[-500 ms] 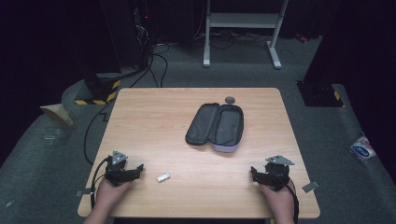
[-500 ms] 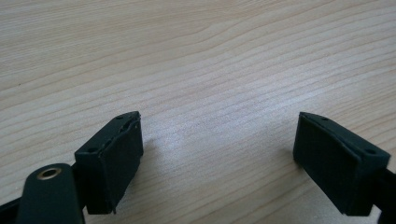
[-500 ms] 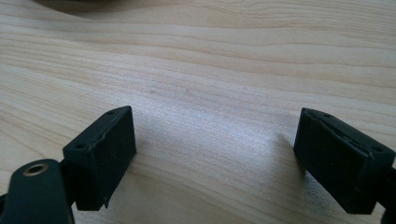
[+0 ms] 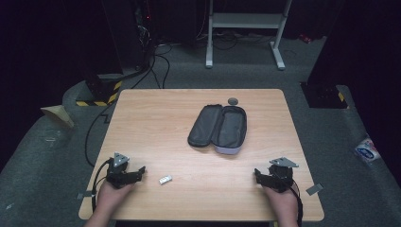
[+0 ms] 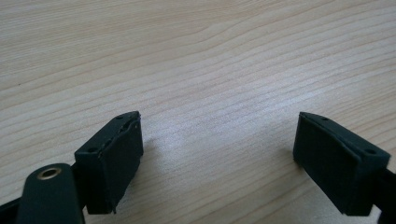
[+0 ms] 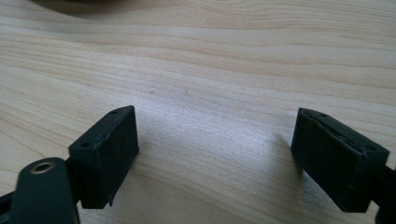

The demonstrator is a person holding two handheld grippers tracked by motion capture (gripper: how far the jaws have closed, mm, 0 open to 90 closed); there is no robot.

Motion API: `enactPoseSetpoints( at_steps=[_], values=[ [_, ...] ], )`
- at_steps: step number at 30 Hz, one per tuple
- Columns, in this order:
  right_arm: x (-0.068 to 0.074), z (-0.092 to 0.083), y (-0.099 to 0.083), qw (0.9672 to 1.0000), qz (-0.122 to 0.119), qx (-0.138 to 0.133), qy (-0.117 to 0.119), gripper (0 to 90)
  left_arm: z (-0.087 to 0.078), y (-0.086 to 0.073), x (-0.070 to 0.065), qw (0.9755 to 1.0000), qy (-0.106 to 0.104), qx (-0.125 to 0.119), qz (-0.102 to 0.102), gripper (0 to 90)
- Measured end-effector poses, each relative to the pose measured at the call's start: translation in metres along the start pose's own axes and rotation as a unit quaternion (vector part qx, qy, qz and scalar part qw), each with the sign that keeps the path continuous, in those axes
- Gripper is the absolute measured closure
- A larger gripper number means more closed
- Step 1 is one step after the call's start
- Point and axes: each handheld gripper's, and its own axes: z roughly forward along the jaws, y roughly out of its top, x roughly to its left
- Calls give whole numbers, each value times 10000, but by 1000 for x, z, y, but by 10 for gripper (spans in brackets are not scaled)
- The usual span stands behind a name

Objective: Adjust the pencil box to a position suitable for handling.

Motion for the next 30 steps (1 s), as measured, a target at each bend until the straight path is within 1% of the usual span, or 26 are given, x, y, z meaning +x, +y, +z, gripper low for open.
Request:
enactPoseSetpoints(
  at_steps=[1, 2, 3, 5, 7, 9, 11, 12, 13, 14, 15, 16, 17, 18, 21, 23, 24, 25, 30],
  values=[
    [0, 0, 0, 10000, 0, 0, 0, 180, 0, 0, 0, 10000, 0, 0, 0, 161],
    [0, -4, 0, 9998, 74, -152, 103, 230, 0, 0, 0, 10000, 15, 4, -10, 160],
    [0, -4, 0, 9998, 74, -152, 103, 230, 0, 0, 0, 10000, 15, 4, -10, 160],
    [2, -6, 2, 9996, 10, -264, 135, 261, 0, 0, 0, 10000, 23, 12, -19, 159],
    [5, -8, 4, 9994, -60, -303, 158, 278, 0, 0, 0, 10000, 27, 4, -13, 159],
    [9, -10, 7, 9992, -74, -352, 170, 300, 0, 0, 0, 10000, 15, 7, 10, 164],
    [12, -12, 10, 9987, -81, -465, 200, 315, -1, 0, 0, 10000, 5, 9, 9, 164],
    [14, -13, 12, 9984, -76, -516, 227, 347, -1, 0, 0, 10000, 5, 13, 15, 161],
    [16, -14, 14, 9979, -139, -580, 260, 427, -1, 0, 0, 10000, 6, 14, 9, 157],
    [19, -15, 15, 9972, -191, -662, 286, 473, -1, 0, 0, 10000, 6, 15, 12, 156],
    [22, -17, 18, 9964, -266, -756, 263, 498, -1, 0, 0, 10000, 6, 18, 12, 155],
    [24, -18, 20, 9957, -288, -824, 305, 505, -1, 0, 0, 10000, 10, 30, 32, 154],
    [24, -18, 20, 9957, -288, -824, 305, 505, -1, 0, 0, 10000, 10, 30, 32, 154],
    [27, -21, 24, 9944, -271, -931, 421, 519, -1, 0, 0, 10000, 11, 33, 31, 152],
    [34, -20, 27, 9935, -349, -971, 478, 511, 0, 0, 0, 10000, 7, 27, 27, 145],
    [39, -20, 29, 9928, -410, -1005, 509, 535, 0, 0, 0, 10000, -2, 33, 42, 138],
    [41, -20, 31, 9925, -426, -1018, 517, 540, 1, 1, 1, 9999, -35, 48, 94, 135],
    [42, -20, 32, 9923, -439, -1036, 510, 543, 1, 1, 1, 9999, -51, 51, 104, 133],
    [47, -19, 38, 9926, -391, -1026, 521, 546, 2, 1, 1, 9999, -91, 50, 77, 125]
  ],
)
